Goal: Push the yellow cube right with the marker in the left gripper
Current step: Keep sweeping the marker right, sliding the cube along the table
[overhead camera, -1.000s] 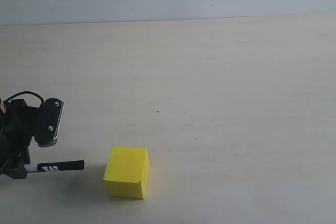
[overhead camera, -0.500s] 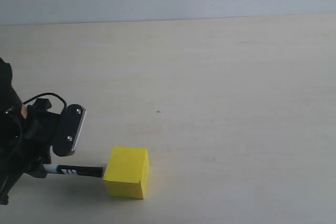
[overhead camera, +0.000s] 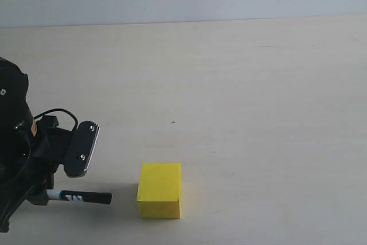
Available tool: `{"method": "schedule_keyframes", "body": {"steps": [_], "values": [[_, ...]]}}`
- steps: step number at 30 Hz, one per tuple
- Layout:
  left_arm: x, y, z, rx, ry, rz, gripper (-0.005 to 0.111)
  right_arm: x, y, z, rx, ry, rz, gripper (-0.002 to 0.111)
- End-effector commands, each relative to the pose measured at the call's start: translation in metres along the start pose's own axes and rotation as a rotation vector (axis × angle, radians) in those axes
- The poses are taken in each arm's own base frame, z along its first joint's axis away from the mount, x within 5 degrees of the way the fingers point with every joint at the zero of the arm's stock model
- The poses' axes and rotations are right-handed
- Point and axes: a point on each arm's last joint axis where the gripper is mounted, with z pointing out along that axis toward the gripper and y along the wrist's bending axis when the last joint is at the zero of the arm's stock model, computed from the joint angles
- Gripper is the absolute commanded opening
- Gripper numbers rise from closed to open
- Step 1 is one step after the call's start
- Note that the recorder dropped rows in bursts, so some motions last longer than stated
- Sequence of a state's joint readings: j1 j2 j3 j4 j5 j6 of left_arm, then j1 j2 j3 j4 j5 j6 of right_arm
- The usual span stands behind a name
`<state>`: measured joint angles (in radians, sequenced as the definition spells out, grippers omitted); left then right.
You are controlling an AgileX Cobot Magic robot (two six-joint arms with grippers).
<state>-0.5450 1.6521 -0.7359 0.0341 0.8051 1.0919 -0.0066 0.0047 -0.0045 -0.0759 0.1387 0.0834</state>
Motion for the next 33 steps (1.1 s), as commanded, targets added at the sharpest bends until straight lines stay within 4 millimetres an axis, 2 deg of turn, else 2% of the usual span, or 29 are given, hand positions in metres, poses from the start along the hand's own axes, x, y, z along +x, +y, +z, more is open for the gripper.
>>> {"method": "schedule_keyframes", "body": {"steps": [1,7,15,17,22,25,29,33], "values": [[0.002,-0.002,0.003,0.004,0.003,-0.017,0.0,0.001,0.0,0.0,-0.001,-0.005,-0.002,0.0],[-0.016,0.0,-0.002,-0.049,-0.051,0.01,0.0,0.001,0.0,0.0,-0.001,-0.005,-0.002,0.0],[-0.062,-0.005,-0.02,-0.095,-0.153,0.079,0.0,0.001,0.0,0.0,-0.001,-0.005,-0.002,0.0],[-0.061,-0.004,-0.021,-0.096,-0.151,0.061,0.0,0.001,0.0,0.0,-0.001,-0.005,-0.002,0.0],[-0.04,0.0,-0.02,-0.02,-0.09,-0.037,0.0,0.001,0.0,0.0,-0.001,-0.005,-0.002,0.0],[-0.033,-0.001,-0.017,0.016,-0.074,-0.131,0.0,0.001,0.0,0.0,-0.001,-0.005,-0.002,0.0],[-0.036,-0.006,-0.017,0.059,-0.101,-0.221,0.0,0.001,0.0,0.0,-0.001,-0.005,-0.002,0.0],[-0.04,-0.009,-0.016,0.047,-0.072,-0.164,0.0,0.001,0.0,0.0,-0.001,-0.005,-0.002,0.0]]}}
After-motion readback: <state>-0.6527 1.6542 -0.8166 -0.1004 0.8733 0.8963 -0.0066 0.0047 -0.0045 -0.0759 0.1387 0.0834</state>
